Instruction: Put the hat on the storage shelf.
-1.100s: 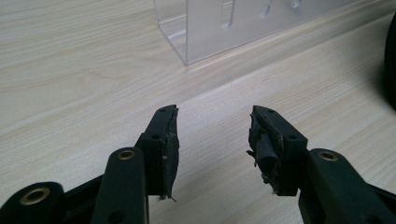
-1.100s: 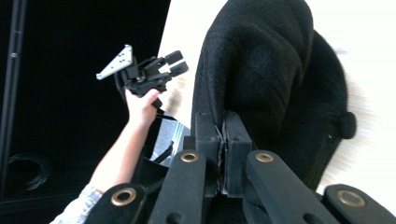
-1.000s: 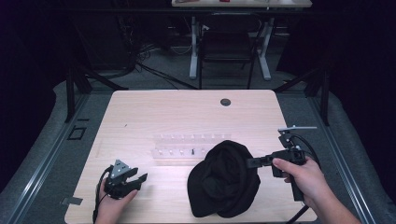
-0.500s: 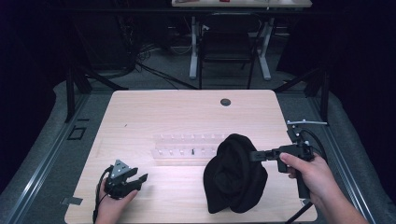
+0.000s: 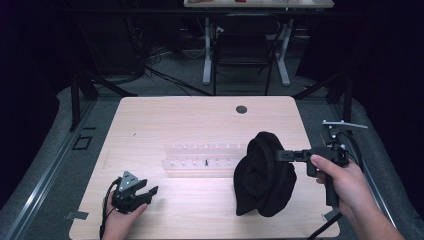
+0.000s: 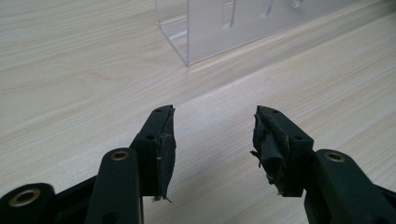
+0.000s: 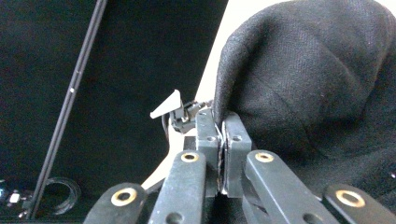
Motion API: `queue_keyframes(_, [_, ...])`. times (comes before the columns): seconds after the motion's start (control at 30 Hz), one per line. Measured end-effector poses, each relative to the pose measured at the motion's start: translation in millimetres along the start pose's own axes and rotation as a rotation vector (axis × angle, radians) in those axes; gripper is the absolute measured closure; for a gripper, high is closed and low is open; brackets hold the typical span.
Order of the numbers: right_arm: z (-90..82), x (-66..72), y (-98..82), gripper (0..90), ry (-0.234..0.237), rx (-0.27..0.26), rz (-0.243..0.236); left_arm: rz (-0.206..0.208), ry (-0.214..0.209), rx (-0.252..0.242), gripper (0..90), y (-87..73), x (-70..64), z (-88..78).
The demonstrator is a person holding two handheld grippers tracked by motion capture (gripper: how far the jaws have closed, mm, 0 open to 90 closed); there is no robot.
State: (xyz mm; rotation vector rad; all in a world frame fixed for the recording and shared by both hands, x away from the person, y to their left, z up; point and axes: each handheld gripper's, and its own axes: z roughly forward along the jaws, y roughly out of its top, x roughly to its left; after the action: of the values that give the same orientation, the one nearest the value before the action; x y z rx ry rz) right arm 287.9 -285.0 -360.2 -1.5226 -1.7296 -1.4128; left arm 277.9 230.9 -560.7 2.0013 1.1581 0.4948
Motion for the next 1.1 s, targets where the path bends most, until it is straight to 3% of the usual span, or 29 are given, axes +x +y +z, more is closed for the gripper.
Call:
queue_keyframes(0.47, [-7.0,15.0,15.5,88.0,0.015,-0.081,-0.031,0.000,0.006,-0.010,48.2,0.1,-0.6,0.1])
queue_keyframes(1.1, [2.0,32.8,38.6,88.0,-0.011,-0.123,-0.074,-0.008,0.008,-0.002,47.3,-0.1,1.3,0.4])
